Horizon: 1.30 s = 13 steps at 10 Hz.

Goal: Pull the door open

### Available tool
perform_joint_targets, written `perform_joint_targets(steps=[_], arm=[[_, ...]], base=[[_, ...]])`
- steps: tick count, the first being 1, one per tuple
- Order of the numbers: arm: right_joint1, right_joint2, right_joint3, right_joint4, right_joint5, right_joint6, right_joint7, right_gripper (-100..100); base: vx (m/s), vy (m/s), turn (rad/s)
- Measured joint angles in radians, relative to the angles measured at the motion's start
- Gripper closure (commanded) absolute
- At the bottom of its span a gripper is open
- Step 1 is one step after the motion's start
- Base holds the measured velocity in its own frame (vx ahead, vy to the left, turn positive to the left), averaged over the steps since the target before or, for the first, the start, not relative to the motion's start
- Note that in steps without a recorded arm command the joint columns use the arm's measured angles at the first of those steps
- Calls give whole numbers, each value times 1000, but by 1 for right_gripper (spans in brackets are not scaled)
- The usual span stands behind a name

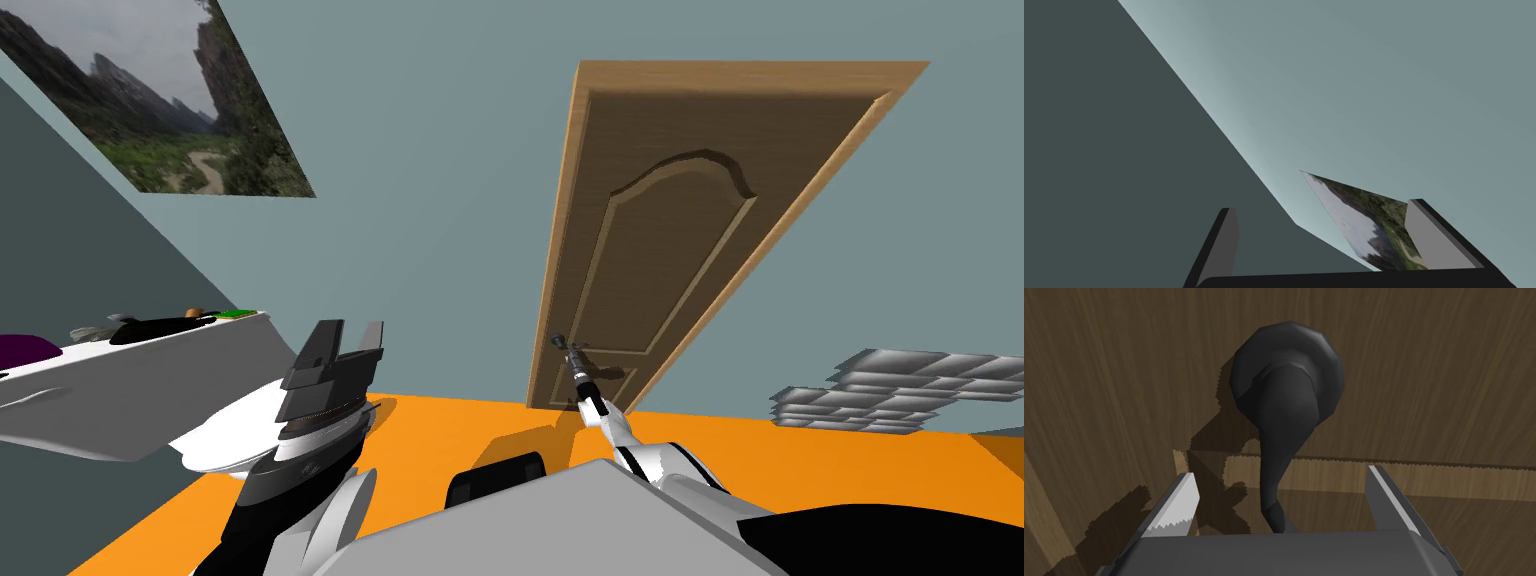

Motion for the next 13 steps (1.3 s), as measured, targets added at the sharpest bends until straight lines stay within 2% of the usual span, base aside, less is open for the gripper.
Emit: perform_joint_targets(steps=[2, 3, 9, 13], arm=[[29, -25, -5, -17, -6, -12, -23, -100], [31, -27, -6, -17, -6, -15, -26, 100], [29, -25, -6, -16, -6, -11, -24, 100], [34, -47, 26, -16, 13, -31, -66, 100]], base=[[114, -2, 74], [-13, 1, -23], [-29, -3, 18], [-199, -70, 110]])
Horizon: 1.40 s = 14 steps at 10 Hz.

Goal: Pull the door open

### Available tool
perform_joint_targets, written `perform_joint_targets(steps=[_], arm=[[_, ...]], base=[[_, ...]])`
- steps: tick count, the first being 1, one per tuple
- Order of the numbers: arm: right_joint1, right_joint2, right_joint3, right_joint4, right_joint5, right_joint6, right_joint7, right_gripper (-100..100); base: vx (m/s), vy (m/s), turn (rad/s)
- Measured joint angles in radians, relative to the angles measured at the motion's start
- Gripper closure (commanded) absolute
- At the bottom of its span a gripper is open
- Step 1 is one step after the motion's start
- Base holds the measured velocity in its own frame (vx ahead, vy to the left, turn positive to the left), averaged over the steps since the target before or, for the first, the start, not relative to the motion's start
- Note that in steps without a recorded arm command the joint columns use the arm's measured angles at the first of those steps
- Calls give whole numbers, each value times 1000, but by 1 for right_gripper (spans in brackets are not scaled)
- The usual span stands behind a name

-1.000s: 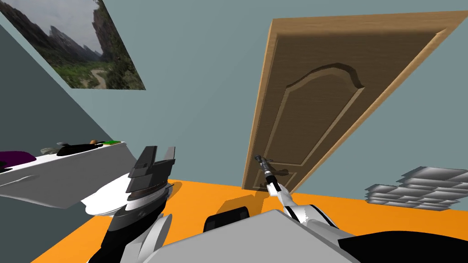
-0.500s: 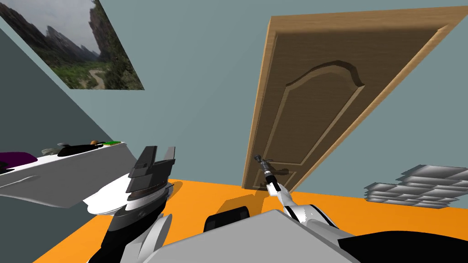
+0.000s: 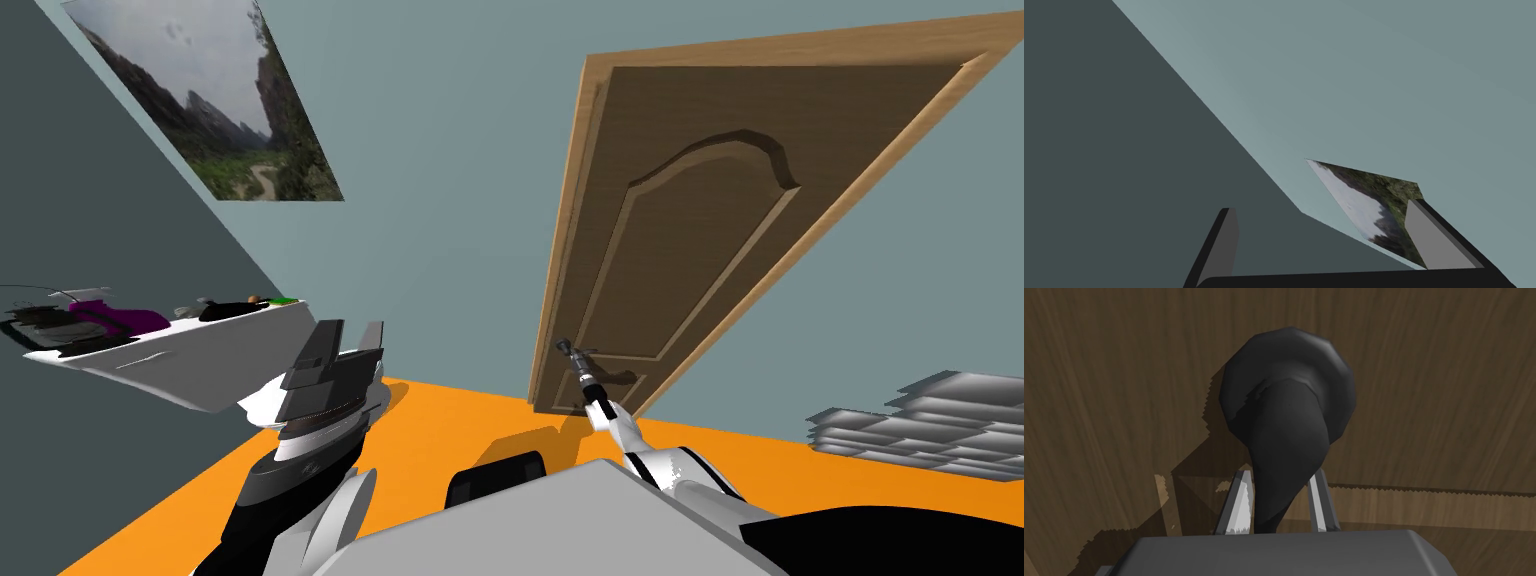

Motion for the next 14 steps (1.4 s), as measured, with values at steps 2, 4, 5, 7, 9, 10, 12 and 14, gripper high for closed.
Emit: perform_joint_targets(steps=[2, 4, 5, 7, 9, 10, 12, 14], arm=[[13, -10, 22, -10, 13, -4, -26, 100], [13, -24, 44, 3, 27, -22, -55, 100], [16, -30, 53, -1, 32, -27, -67, 100], [29, -33, 65, -13, 40, -28, -80, 100], [34, -46, 82, -16, 51, -45, -104, 100], [37, -52, 93, -19, 59, -54, -117, 100], [46, -61, 118, -16, 75, -80, -142, 100], [51, -74, 138, -15, 88, -99, -166, 100]], base=[[-208, -71, 118], [-224, -60, 110], [-96, -21, 24], [-166, -59, 84], [-207, -59, 67], [-190, -101, 72], [-200, -92, 81], [-146, -28, 31]])
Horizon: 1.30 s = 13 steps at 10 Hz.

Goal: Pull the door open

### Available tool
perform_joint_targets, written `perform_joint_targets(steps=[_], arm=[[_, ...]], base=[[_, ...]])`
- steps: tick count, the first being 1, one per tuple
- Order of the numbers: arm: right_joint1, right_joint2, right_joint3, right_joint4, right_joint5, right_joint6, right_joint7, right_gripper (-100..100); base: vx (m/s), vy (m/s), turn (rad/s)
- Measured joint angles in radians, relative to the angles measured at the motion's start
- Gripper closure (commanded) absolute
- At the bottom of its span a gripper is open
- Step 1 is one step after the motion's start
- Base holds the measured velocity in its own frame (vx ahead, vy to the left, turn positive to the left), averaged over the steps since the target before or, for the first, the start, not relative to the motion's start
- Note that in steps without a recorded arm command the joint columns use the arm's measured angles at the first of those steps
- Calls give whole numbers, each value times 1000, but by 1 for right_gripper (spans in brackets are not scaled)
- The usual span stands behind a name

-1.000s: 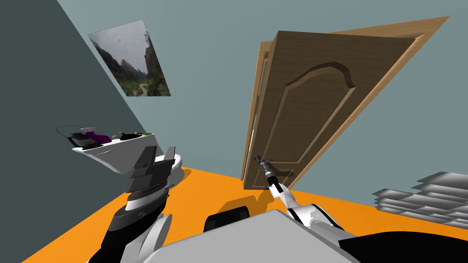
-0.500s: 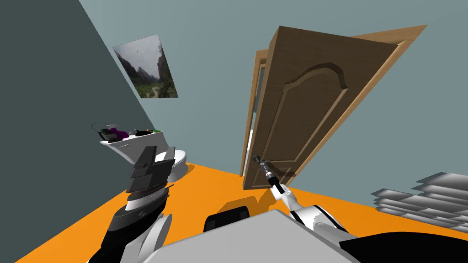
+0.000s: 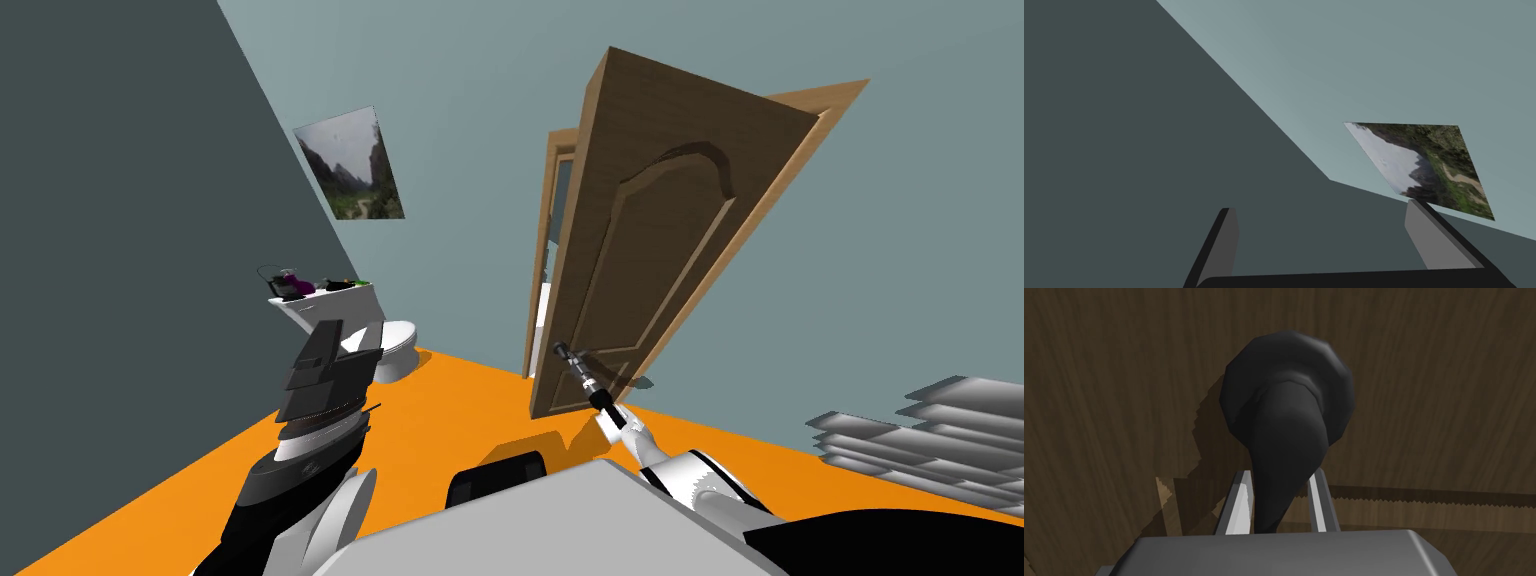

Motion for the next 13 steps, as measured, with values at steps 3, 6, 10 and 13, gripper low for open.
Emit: perform_joint_targets(steps=[3, 6, 10, 13], arm=[[20, -16, 14, -5, 9, -24, -24, 100], [49, -44, 35, -9, 23, -73, -57, 100], [74, -70, 60, 0, 40, -134, -92, 100], [63, -83, 66, 61, 44, -195, -105, 100]], base=[[-151, -55, 84], [-146, -67, 74], [-105, -55, 56], [-181, -94, 162]])
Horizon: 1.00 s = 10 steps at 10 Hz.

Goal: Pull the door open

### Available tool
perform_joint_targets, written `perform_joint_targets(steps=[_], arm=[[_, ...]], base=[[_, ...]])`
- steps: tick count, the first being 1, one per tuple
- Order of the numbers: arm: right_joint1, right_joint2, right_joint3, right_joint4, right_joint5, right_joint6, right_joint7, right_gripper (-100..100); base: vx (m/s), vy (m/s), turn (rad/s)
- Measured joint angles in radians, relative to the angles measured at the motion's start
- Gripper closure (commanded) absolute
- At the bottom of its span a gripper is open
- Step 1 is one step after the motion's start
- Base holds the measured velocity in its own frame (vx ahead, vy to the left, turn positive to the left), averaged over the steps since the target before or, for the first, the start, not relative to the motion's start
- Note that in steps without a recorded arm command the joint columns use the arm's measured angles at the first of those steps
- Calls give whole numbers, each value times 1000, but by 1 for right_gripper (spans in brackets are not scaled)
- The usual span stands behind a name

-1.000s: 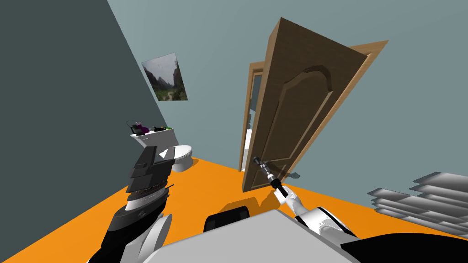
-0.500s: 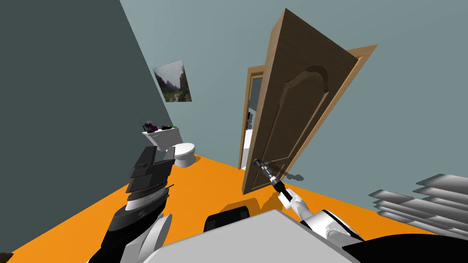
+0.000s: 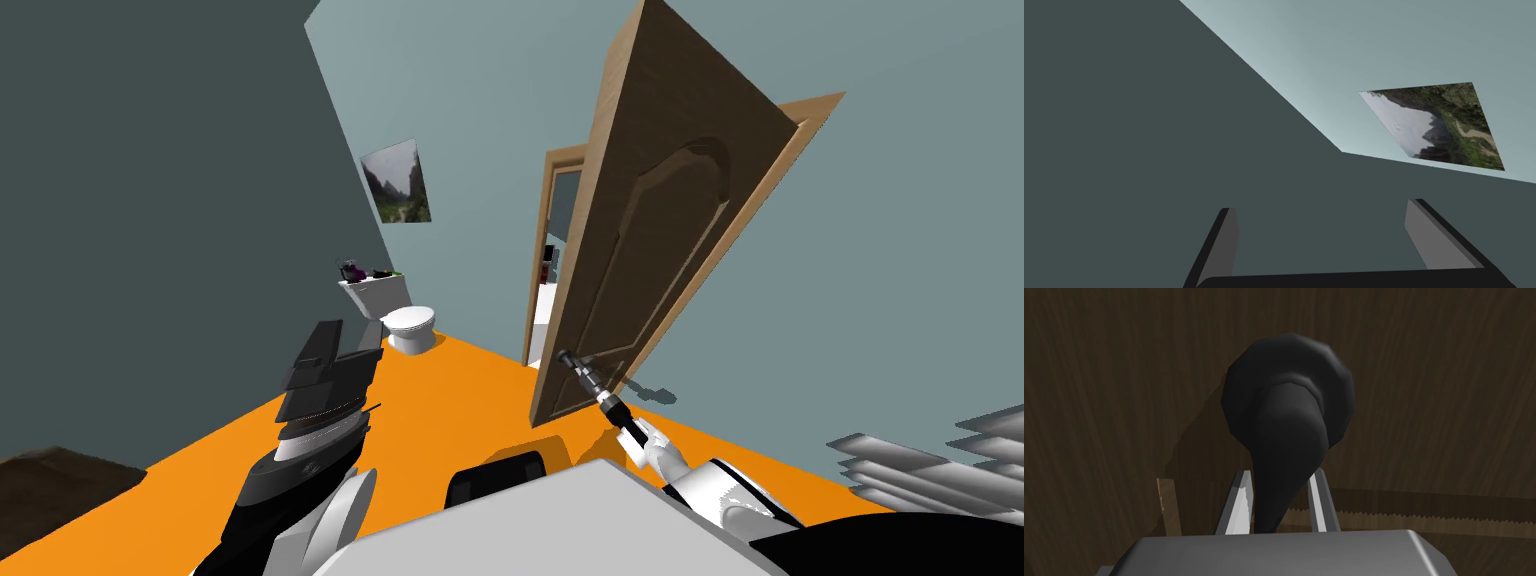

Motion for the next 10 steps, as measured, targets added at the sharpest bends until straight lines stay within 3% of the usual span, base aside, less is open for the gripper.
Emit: perform_joint_targets(steps=[3, 5, 6, 10], arm=[[62, -19, 4, -57, 3, -14, -16, 100], [59, -29, 10, -18, 7, -60, -25, 100], [78, -39, 10, -32, 7, -72, -31, 100], [99, -47, 10, -33, 9, -97, -39, 100]], base=[[-172, -90, 153], [-212, -100, 173], [-96, -41, 41], [-185, -102, 193]])
